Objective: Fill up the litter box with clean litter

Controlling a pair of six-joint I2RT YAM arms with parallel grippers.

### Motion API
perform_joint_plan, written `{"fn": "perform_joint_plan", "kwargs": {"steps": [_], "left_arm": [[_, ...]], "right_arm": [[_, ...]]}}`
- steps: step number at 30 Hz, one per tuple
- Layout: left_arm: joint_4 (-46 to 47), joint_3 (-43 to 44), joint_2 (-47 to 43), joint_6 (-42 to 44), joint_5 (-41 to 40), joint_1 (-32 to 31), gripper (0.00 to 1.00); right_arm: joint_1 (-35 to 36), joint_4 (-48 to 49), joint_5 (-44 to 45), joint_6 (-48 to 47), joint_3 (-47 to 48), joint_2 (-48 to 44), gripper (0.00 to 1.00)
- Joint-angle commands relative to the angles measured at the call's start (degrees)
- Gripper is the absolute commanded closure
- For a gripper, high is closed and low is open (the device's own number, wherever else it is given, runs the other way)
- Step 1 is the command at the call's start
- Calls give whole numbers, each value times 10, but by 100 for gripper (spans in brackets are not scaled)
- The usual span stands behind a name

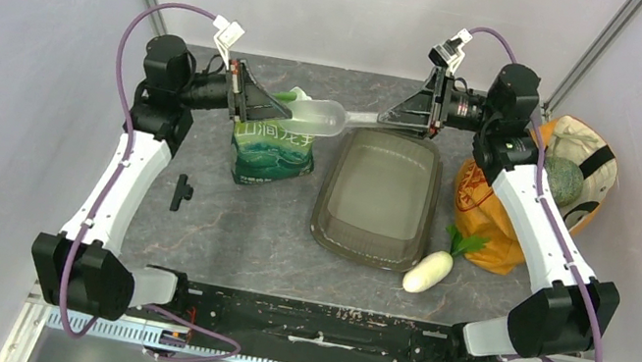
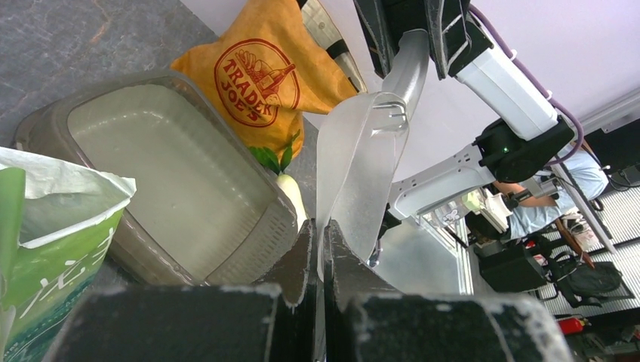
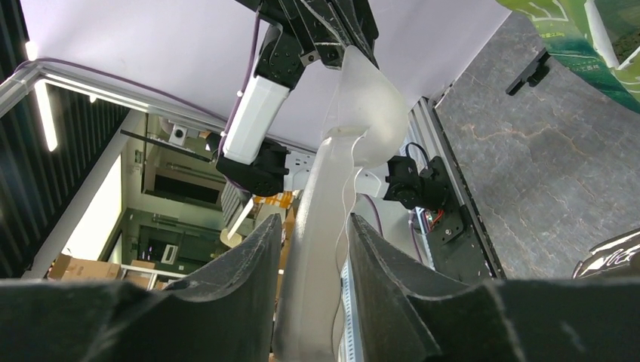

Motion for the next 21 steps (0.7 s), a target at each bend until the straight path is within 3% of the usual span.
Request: {"fn": "perform_joint_plan", "kwargs": {"steps": [1, 9, 14, 16, 18, 21], "left_arm": [[-14, 20, -1, 13, 0, -6, 98], [-44, 28, 2, 39, -4, -7, 98], [-53, 33, 1, 50, -11, -7, 97], [-62, 38, 1, 59, -14, -7, 78], [-72, 46, 0, 70, -14, -7, 57], [-107, 69, -5, 112, -23, -1, 43]], "right_arm": [[6, 7, -14, -3, 4, -12, 57], [7, -1, -17, -10, 5, -10, 73], [7, -12, -14, -17, 7, -9, 90], [7, -17, -13, -22, 8, -8, 100], [6, -30, -10, -35, 12, -6, 100], [-3, -107, 13, -98, 39, -2, 100]]}}
